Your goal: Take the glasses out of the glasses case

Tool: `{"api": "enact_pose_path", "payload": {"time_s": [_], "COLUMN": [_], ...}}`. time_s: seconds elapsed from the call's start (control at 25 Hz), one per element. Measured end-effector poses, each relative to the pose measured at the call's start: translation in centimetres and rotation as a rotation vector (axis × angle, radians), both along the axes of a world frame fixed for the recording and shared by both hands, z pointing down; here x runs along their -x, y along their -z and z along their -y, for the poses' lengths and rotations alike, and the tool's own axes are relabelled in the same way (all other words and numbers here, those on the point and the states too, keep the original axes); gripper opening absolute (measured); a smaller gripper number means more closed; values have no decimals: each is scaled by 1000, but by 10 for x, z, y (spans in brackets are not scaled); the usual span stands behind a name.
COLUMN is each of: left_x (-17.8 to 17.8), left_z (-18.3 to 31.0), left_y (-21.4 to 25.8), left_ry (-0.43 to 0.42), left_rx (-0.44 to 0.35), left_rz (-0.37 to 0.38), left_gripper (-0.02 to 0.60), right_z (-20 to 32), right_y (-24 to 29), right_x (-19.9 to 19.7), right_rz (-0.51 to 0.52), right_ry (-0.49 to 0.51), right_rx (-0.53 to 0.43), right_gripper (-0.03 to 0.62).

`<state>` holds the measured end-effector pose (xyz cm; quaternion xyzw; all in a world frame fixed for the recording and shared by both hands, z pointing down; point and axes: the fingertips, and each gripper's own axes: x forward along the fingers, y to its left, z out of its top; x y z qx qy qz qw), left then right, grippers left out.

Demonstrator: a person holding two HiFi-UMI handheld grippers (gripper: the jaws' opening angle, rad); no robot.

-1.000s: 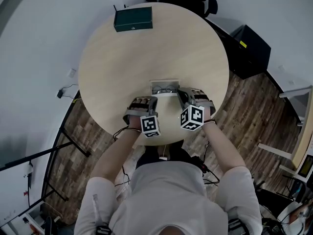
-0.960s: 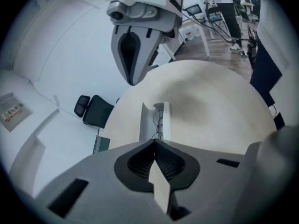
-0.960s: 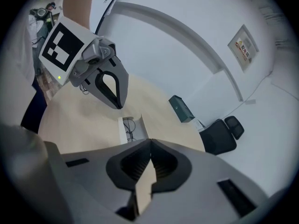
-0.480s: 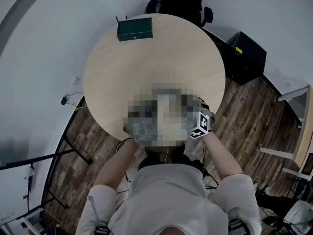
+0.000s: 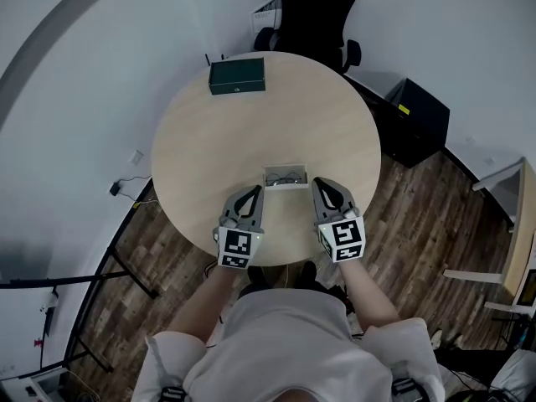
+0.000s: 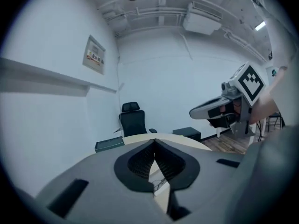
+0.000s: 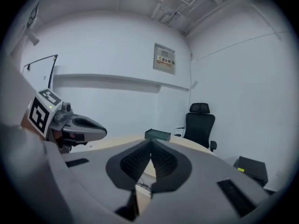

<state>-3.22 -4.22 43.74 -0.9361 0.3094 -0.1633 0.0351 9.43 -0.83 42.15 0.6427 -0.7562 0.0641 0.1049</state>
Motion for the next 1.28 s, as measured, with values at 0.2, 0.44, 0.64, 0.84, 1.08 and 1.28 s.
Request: {"api": "enact_pose_path", "payload": {"time_s": [0.2, 0.44, 0.64, 0.84, 1.08, 1.28], "left_x": [14, 32, 35, 40, 48, 53], "left_z": [-5, -12, -18, -17, -19, -20], "left_y": [33, 49, 49, 47, 42, 37], "left_ry": [71, 129, 101, 95, 94, 102], "left_rx": [17, -4, -40, -35, -33, -32], "left_rz": [-125, -188, -156, -147, -138, -124], "left_gripper": [9, 9, 9, 9, 9, 9], "right_z": [-17, -29, -30, -24, -13, -3], "right_y": [25, 34, 29, 23, 1, -30], "right_x": [14, 31, 36, 50, 68, 73], "right_rz": [159, 177, 142, 54, -236, -554], "right_ry": [8, 23, 25, 85, 217, 330], "right_rx": [-69, -120, -104, -92, -3, 94], "right_gripper": [12, 12, 12, 12, 12, 14]}}
